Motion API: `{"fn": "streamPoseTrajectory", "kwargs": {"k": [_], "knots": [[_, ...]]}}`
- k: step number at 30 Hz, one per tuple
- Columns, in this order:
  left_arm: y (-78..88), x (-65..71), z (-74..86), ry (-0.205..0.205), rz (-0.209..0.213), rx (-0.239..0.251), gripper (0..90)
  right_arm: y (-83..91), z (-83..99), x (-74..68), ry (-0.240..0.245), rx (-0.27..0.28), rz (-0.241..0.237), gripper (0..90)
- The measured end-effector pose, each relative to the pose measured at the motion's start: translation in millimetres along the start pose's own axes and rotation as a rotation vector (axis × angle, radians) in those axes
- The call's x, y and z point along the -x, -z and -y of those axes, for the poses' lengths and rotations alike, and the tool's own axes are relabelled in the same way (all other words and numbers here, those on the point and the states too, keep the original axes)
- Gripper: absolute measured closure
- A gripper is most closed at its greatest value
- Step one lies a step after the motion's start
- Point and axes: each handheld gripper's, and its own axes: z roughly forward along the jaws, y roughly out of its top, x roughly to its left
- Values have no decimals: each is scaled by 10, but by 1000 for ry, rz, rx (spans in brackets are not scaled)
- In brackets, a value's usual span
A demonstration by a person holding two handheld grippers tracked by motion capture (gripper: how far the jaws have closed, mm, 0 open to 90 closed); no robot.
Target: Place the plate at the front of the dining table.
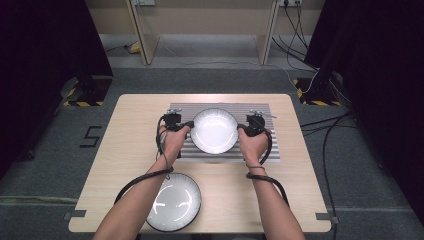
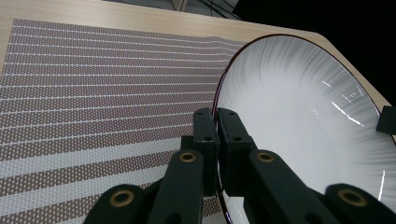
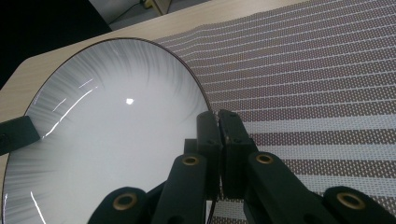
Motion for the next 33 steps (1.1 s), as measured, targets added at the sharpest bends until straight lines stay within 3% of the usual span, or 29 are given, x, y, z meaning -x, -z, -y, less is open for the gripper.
{"fn": "streamPoseTrajectory", "kwargs": {"k": [23, 33], "knots": [[-160, -75, 91, 24, -24, -62, 863, -173, 72, 49, -12, -55, 24, 885], [-213, -109, 115, 63, -21, -69, 863, -211, 80, 59, -16, -71, 33, 884]]}}
